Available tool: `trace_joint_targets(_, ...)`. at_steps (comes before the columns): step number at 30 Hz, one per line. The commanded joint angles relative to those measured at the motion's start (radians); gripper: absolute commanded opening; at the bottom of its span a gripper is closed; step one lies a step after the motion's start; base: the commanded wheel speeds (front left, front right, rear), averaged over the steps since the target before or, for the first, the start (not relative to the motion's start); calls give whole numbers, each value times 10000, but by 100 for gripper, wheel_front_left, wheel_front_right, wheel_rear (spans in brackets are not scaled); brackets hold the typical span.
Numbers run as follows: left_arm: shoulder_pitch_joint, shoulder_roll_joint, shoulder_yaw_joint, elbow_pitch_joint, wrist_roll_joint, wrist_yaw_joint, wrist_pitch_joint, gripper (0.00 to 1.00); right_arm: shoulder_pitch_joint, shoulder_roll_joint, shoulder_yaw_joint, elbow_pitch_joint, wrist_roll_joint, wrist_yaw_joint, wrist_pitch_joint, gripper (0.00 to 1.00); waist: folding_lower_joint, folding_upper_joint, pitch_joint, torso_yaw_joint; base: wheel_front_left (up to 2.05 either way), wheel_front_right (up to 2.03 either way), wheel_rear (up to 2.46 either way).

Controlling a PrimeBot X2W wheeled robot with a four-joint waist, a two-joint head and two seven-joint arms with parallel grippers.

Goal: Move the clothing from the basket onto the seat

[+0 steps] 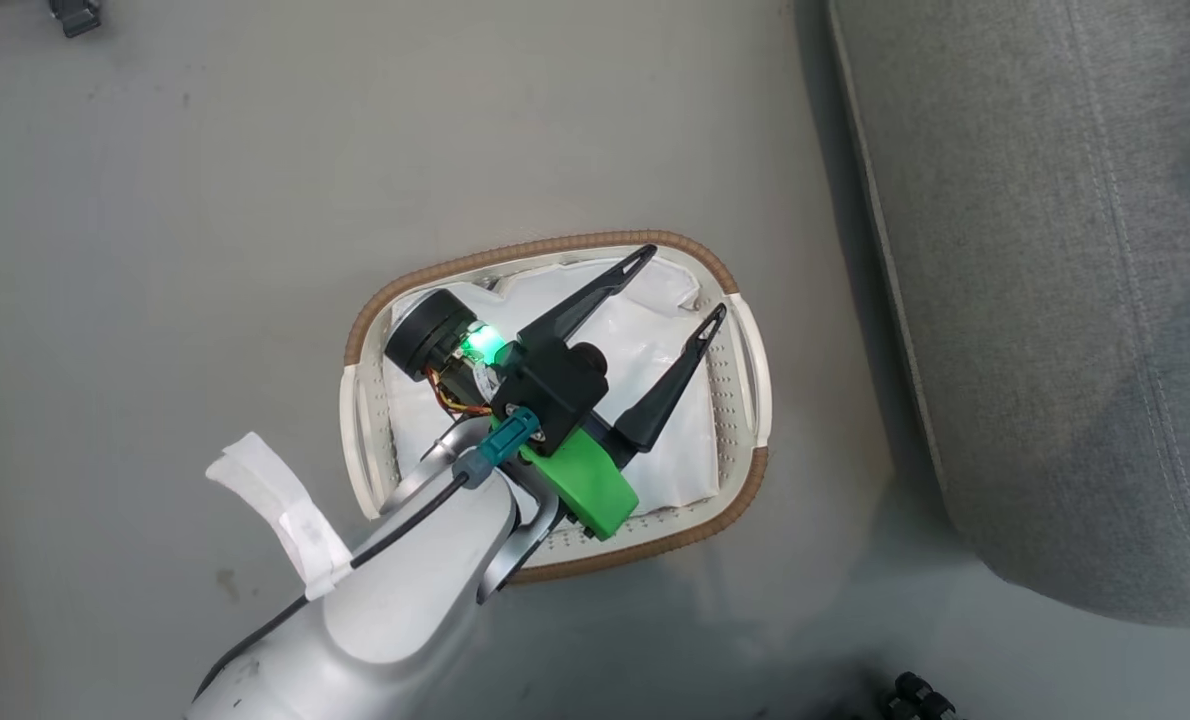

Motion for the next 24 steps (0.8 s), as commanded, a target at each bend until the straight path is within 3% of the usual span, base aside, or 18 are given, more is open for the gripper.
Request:
trace_joint_targets(1,179,79,106,-47,-133,-28,-8,100,317,72,154,-224,154,-14,-42,100,-1,-1,-331,-316,0,0,0)
trace_joint_targets(5,331,94,232,-61,-199,-30,-8,100,906,282,666,-735,735,-14,-44,100,-1,-1,-787,-519,0,0,0)
trace_joint_targets(13,911,-82,619,-29,-365,-4,-8,100,1710,96,1776,-1227,1675,-14,-47,100,-1,-1,-2047,-539,0,0,0)
trace_joint_targets(17,1368,-220,1070,-92,-534,35,-8,100,1715,-116,2363,-1359,2054,-14,-48,100,-1,-1,-2749,-303,0,0,0)
trace_joint_targets(24,2383,-391,2102,-252,-524,158,-6,100,1652,70,3435,-1147,2875,-14,-47,100,-1,-1,-3908,395,0,0,0)
